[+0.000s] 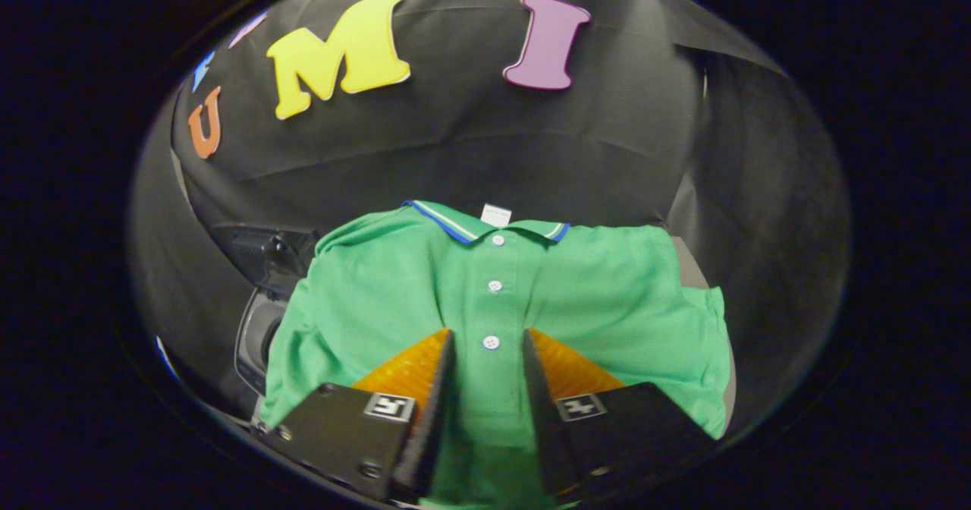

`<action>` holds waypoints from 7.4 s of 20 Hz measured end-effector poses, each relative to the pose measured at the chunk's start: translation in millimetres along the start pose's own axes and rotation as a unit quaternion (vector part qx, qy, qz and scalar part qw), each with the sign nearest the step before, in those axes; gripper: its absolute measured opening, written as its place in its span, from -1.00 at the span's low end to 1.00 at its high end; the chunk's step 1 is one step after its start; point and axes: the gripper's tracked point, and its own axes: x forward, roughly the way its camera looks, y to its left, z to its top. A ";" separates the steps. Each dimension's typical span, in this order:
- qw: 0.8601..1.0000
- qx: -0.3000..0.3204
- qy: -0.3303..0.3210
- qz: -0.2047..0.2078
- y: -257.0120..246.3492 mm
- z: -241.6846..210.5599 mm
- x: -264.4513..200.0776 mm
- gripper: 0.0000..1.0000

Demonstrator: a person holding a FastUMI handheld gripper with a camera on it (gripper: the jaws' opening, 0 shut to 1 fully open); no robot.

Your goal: Put the clothes into the washing machine and then close the washing machine lid.

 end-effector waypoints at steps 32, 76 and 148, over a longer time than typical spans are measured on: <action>0.929 0.017 -0.319 0.185 204.9 84.5 -306.2 -0.92; 0.983 0.042 0.143 0.104 400.2 -173.2 126.7 -0.91; 1.000 0.009 -0.026 0.006 394.3 71.8 126.1 0.93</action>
